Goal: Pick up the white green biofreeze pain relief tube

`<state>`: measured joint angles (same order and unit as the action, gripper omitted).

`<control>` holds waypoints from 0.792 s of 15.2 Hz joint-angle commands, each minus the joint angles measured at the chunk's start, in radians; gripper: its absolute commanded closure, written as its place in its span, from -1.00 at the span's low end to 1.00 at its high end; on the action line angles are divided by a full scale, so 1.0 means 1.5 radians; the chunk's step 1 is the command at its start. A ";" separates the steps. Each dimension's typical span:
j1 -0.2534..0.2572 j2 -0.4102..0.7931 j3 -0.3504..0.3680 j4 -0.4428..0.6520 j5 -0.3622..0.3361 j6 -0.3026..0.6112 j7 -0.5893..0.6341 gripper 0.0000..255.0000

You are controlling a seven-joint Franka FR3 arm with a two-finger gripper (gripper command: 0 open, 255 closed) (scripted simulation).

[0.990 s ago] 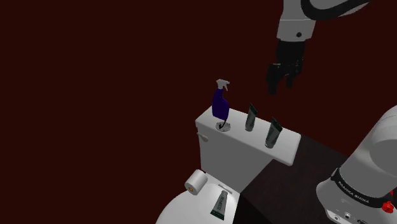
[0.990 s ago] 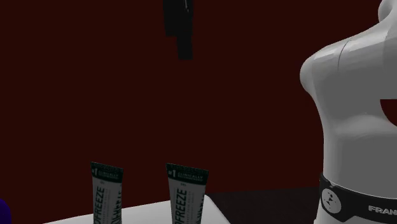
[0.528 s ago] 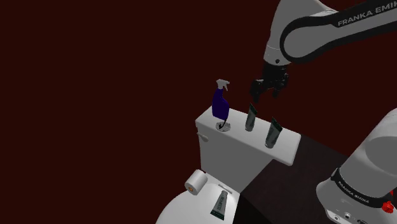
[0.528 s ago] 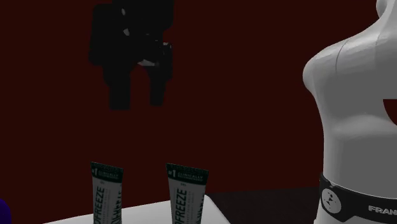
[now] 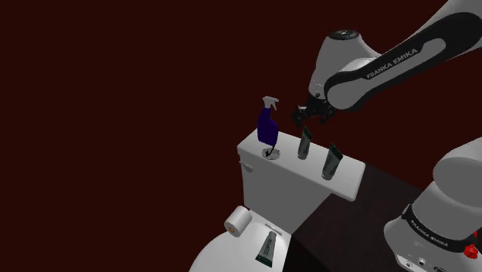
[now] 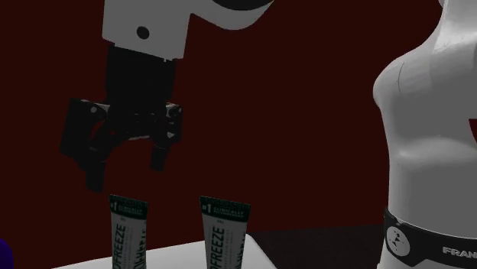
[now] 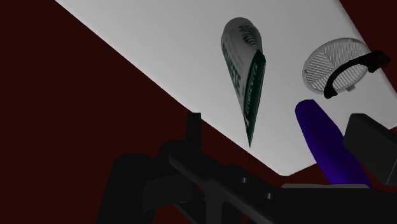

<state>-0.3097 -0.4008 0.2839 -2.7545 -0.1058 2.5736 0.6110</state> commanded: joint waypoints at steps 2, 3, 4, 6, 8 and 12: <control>-0.078 0.068 0.048 0.013 -0.085 0.089 0.105 -1.00; -0.085 0.077 0.053 0.011 -0.095 0.100 0.113 -1.00; -0.091 0.086 0.058 0.008 -0.105 0.111 0.123 -1.00; -0.107 0.105 0.069 0.005 -0.129 0.132 0.144 -1.00; -0.125 0.125 0.082 0.003 -0.159 0.152 0.169 -1.00; -0.141 0.143 0.093 0.003 -0.188 0.167 0.193 1.00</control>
<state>-0.5184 -0.1908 0.4212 -2.7504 -0.3811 2.8215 0.8944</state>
